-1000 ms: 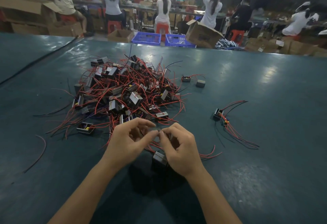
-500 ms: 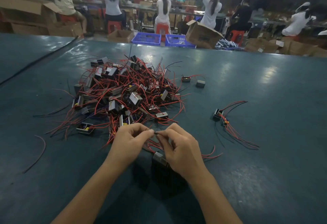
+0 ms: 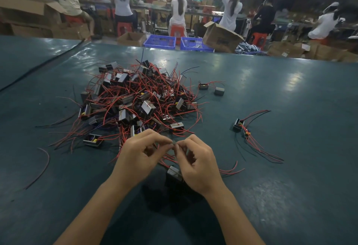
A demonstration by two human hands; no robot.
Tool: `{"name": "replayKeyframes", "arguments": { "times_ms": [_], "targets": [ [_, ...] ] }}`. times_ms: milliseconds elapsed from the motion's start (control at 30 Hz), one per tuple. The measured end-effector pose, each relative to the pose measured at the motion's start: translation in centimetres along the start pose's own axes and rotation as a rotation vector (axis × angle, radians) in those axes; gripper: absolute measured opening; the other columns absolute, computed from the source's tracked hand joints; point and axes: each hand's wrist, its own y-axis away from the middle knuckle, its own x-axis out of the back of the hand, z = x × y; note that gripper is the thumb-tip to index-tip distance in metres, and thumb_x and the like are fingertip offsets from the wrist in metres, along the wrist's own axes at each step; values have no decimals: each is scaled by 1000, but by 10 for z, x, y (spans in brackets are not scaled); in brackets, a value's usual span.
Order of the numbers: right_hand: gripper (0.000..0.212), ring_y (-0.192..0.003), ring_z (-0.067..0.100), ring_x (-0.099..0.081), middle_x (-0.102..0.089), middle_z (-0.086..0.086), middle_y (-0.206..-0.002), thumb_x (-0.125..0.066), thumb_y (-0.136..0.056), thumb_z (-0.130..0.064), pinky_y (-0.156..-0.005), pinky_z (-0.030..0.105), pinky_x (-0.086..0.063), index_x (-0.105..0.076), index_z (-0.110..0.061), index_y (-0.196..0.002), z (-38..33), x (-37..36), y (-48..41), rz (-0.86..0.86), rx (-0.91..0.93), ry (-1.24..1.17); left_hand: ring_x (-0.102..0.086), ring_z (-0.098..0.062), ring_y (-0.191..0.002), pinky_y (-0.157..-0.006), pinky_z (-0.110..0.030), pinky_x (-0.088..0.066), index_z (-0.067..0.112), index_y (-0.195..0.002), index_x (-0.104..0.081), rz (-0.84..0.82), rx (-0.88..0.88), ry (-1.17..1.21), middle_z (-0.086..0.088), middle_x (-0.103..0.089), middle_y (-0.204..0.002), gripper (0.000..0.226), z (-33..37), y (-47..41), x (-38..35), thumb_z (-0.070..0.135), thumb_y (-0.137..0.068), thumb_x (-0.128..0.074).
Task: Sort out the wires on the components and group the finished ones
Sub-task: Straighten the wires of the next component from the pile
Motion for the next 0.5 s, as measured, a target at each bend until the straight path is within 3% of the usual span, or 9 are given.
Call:
{"name": "replayKeyframes", "arguments": {
  "times_ms": [200,333,500],
  "targets": [
    [14,-63,7,-46,-46,-16,-75,-58,-92,-18,-55,22,-39,-66,-12,-83,2,1,-1,-41,15,-20,-61,-8,-69,-58,-28,-52,10,-89,-75,-12,-156,-166,6,-64,-87,25,-6,3,5,32,-89,-64],
    [9,-63,10,-48,-53,-8,-80,-62,-93,-14,-54,35,-44,-68,-10,-87,6,0,-1,-37,56,-36,-61,-14,-68,-58,-33,-50,9,-82,-73,-5,-63,-87,6,-64,-82,24,-6,0,6,32,-88,-68],
    [9,-64,4,-47,-57,-7,-84,-64,-93,-14,-53,33,-46,-71,-9,-94,6,1,0,1,131,58,-53,-10,-58,-54,-20,-41,11,-73,-68,12,105,-4,8,-60,-67,19,-1,-1,2,22,-89,-68]
  ]
}}
